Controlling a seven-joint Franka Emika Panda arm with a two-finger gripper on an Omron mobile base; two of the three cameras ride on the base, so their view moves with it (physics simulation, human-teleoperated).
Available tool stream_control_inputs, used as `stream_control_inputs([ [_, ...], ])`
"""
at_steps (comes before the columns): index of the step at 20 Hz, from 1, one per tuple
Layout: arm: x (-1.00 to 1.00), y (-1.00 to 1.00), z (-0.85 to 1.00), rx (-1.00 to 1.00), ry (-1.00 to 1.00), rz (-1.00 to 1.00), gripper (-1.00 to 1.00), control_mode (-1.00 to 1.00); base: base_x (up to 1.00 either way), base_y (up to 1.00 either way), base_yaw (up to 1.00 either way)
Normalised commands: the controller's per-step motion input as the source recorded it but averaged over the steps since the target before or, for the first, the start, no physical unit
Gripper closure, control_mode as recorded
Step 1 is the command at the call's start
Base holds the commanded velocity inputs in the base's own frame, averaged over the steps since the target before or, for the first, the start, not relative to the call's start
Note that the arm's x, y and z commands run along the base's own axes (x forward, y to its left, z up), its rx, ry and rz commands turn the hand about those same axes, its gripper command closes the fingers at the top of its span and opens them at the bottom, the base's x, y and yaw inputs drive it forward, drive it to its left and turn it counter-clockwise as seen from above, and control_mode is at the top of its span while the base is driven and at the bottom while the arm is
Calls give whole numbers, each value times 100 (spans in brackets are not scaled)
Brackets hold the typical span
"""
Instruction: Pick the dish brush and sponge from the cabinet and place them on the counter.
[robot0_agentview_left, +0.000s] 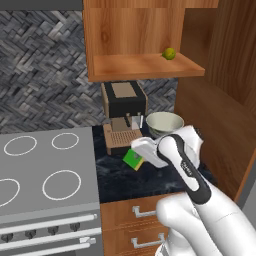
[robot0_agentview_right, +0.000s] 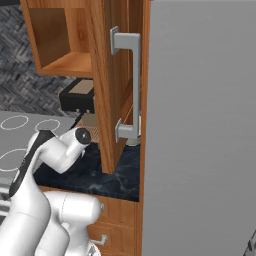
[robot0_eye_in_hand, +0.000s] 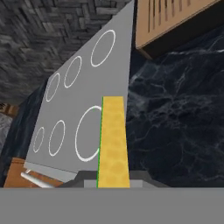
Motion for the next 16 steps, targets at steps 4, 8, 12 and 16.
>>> stream_control_inputs([
  [4, 20, 6, -27, 5, 10, -5, 100, -100, 0, 0, 0],
  [8, 19, 9, -29, 3, 8, -5, 100, -100, 0, 0, 0],
  [12, 22, 15, -24, 0, 6, -5, 100, -100, 0, 0, 0],
  [16, 25, 21, -21, 0, 4, -6, -100, -100, 0, 0, 0],
])
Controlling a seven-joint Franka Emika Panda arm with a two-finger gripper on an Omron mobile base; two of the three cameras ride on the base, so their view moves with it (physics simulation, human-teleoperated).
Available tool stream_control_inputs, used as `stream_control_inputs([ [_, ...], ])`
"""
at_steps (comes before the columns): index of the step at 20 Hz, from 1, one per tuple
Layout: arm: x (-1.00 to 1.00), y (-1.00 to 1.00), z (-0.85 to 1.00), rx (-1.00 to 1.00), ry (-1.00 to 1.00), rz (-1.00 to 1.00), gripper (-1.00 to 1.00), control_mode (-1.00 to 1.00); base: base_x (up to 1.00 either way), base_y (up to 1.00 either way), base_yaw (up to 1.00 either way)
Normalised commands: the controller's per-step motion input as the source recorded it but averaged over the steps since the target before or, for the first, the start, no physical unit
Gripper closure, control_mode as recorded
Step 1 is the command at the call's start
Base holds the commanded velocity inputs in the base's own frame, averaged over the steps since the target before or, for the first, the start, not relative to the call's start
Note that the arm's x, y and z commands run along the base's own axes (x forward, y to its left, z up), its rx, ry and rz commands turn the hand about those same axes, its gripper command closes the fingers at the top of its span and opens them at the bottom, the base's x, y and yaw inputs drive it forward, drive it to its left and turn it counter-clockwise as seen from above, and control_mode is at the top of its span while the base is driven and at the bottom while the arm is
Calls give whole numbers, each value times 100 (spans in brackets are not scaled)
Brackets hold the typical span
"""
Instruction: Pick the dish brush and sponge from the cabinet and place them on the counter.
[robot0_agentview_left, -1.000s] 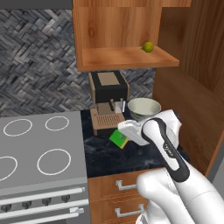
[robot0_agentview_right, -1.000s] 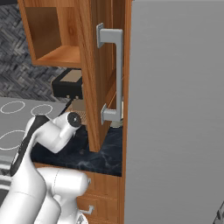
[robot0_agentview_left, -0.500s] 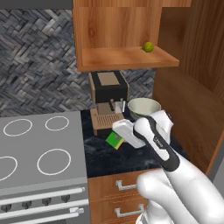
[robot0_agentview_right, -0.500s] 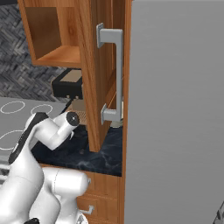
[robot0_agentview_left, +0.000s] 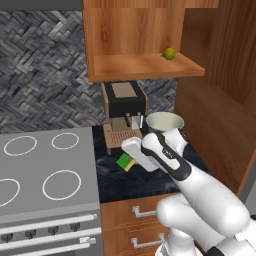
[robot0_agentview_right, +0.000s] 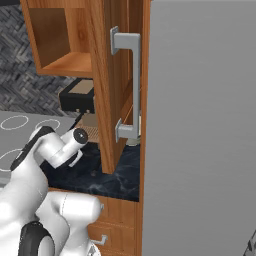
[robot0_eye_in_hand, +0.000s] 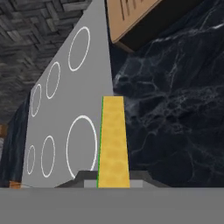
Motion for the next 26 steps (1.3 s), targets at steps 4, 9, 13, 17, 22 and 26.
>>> stream_control_inputs([
  [4, 18, 10, -12, 0, 2, -3, -100, -100, 0, 0, 0],
  [9, 5, -18, 2, 5, 2, 1, -100, -100, 0, 0, 0],
  [13, 0, -34, 32, 12, 0, -1, -100, -100, 0, 0, 0],
  [17, 7, 0, 29, -3, 8, -21, -100, -100, 0, 0, 0],
  [22, -4, 32, 6, -27, 14, -17, -100, -100, 0, 0, 0],
  [26, -45, 23, -5, -37, 10, -12, -100, -100, 0, 0, 0],
])
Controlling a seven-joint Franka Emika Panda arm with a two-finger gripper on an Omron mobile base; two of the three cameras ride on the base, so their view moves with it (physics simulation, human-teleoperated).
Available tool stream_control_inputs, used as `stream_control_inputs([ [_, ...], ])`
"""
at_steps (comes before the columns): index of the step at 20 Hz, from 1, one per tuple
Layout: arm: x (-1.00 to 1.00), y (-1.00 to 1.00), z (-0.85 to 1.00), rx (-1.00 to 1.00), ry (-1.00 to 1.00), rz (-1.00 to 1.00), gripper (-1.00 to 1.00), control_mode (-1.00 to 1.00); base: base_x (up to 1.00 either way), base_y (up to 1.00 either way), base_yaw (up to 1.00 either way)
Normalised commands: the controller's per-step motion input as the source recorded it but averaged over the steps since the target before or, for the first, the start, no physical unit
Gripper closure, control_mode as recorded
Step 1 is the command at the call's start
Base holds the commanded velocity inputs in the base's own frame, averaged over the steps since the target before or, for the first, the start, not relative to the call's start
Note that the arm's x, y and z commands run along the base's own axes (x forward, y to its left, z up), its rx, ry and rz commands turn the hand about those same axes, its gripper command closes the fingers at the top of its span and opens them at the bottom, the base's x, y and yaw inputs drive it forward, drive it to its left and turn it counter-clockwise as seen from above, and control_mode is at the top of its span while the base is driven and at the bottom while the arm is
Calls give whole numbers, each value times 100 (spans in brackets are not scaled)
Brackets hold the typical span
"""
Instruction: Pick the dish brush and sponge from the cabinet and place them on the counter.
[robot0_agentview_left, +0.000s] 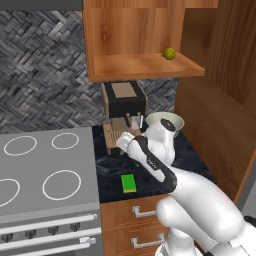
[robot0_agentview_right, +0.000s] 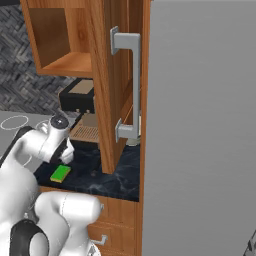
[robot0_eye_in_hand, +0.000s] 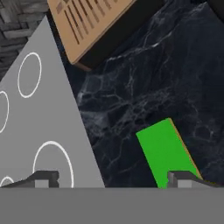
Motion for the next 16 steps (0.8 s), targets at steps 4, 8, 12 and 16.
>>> stream_control_inputs([
  [4, -80, -17, -32, -18, -17, -6, -100, -100, 0, 0, 0],
  [8, -34, -9, -11, -3, -8, 0, -100, -100, 0, 0, 0],
  [12, -3, 0, 2, 0, -1, 0, -100, -100, 0, 0, 0],
  [16, -32, 0, 51, -2, -21, 0, -100, -100, 0, 0, 0],
])
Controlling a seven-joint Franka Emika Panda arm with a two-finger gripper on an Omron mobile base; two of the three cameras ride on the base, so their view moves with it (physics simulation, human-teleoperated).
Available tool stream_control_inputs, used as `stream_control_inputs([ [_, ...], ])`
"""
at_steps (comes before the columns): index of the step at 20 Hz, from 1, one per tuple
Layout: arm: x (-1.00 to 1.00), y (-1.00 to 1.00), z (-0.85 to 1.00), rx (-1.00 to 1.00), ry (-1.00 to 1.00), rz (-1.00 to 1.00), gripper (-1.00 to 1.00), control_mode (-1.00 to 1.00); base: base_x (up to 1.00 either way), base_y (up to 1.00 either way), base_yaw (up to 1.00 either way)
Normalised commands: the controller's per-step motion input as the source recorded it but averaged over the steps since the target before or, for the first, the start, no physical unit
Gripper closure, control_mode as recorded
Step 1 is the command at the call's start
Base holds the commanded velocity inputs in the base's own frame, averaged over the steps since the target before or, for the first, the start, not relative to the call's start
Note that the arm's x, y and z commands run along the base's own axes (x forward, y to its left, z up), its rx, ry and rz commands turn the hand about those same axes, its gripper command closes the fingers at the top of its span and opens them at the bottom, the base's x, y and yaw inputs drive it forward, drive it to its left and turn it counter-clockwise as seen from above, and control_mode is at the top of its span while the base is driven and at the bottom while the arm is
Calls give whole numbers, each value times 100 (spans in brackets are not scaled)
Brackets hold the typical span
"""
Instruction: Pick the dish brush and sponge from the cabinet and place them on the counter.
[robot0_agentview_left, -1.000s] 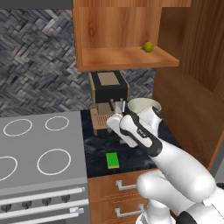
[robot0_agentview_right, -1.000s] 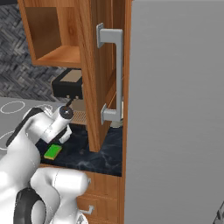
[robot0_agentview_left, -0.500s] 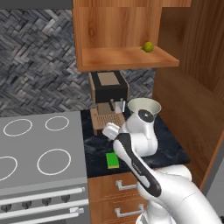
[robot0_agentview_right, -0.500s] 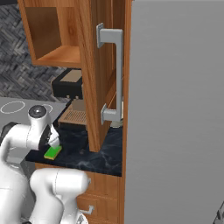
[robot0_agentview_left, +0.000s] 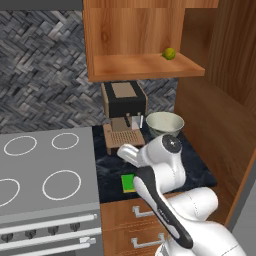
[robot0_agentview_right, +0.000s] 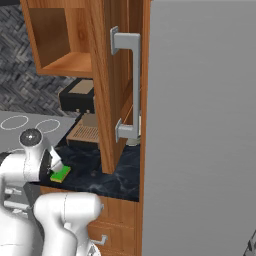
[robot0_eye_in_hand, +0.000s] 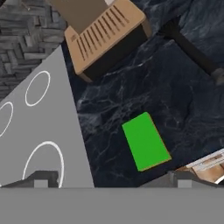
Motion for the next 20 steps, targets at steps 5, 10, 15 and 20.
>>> stream_control_inputs([
  [5, -25, 0, 81, -7, -17, -1, -100, -100, 0, 0, 0],
  [10, -27, -12, 82, -8, -15, -5, -100, -100, 0, 0, 0],
  [15, -29, -21, 78, -8, -17, -8, -100, -100, 0, 0, 0],
  [20, -21, -23, 72, -7, -14, -9, -100, -100, 0, 0, 0],
])
